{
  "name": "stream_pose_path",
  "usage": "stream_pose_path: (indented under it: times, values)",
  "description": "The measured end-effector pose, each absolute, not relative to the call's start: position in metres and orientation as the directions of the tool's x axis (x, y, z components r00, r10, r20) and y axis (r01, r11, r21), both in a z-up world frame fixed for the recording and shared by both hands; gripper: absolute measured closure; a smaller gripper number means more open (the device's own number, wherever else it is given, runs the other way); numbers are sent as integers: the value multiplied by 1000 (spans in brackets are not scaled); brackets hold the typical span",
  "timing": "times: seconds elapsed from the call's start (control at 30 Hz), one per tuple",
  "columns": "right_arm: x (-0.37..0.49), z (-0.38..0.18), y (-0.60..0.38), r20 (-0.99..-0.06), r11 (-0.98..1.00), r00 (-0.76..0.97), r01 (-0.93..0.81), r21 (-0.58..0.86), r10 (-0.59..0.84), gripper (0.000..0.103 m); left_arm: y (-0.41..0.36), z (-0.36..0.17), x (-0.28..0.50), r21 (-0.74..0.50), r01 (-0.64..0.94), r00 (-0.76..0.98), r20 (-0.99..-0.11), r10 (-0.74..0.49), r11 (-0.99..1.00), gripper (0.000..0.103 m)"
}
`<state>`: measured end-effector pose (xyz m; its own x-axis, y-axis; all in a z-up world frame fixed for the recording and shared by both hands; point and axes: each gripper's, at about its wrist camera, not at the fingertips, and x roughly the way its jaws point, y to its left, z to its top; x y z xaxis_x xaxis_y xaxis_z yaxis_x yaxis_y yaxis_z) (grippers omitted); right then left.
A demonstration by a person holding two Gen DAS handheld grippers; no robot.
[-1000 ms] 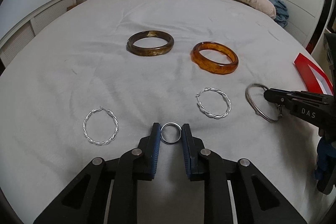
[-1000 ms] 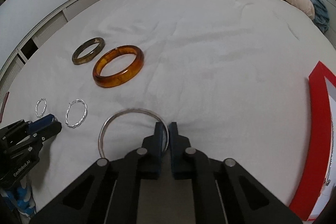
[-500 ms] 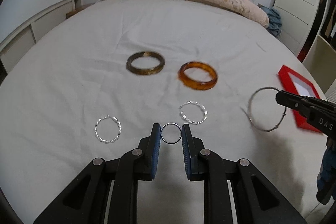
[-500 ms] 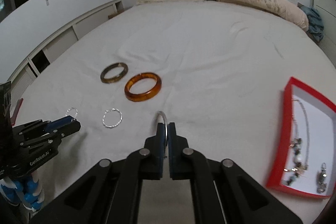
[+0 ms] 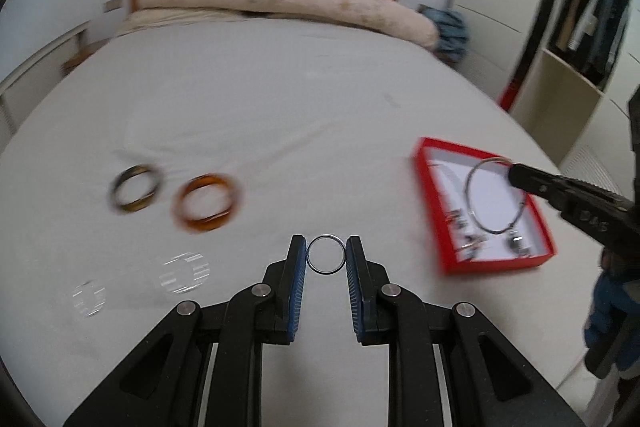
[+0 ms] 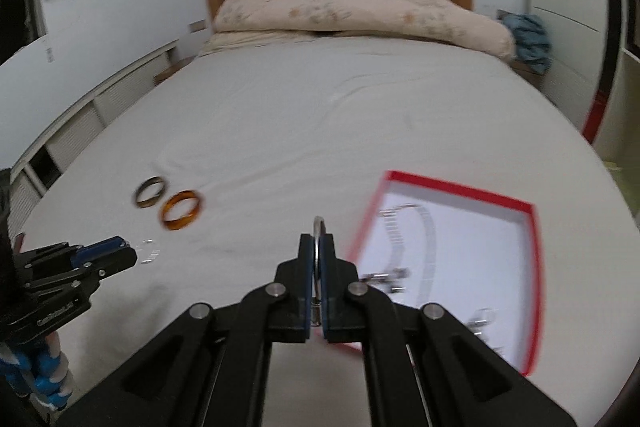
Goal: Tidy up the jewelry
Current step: 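Carry the ring and bangle over the red box with both grippers, then open both grippers to drop ring and bangle into the box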
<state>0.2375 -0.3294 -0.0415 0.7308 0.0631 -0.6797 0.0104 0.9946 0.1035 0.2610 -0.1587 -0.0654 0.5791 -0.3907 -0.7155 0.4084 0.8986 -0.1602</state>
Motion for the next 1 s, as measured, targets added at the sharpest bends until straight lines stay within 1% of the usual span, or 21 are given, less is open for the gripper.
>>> stream_pose_path:
  times: [0.27,0.5,0.7,0.9,1.0]
  values:
    - [240,-69,-401,-703,989,711,96,112,11,100,-273,-74,282,-169,537,501,-724,-473,827,83]
    - [244,-100,-449,-711,970,703,169,177,8,100,-349,-103,311,-139,584,452,-762,-463,800,83]
    - [238,-114,-478,-712,953,702,228,198,-19,100,-382,-130,335,-114,576,426,-803,-416,810,83]
    - [234,-128,-486,-733,951,679,243,192,-26,100,-389,-155,334,-92,566,406,-834,-373,820,83]
    - [234,-136,-483,-747,952,664,241,186,-22,99,-389,-158,333,-85,572,411,-831,-374,816,83]
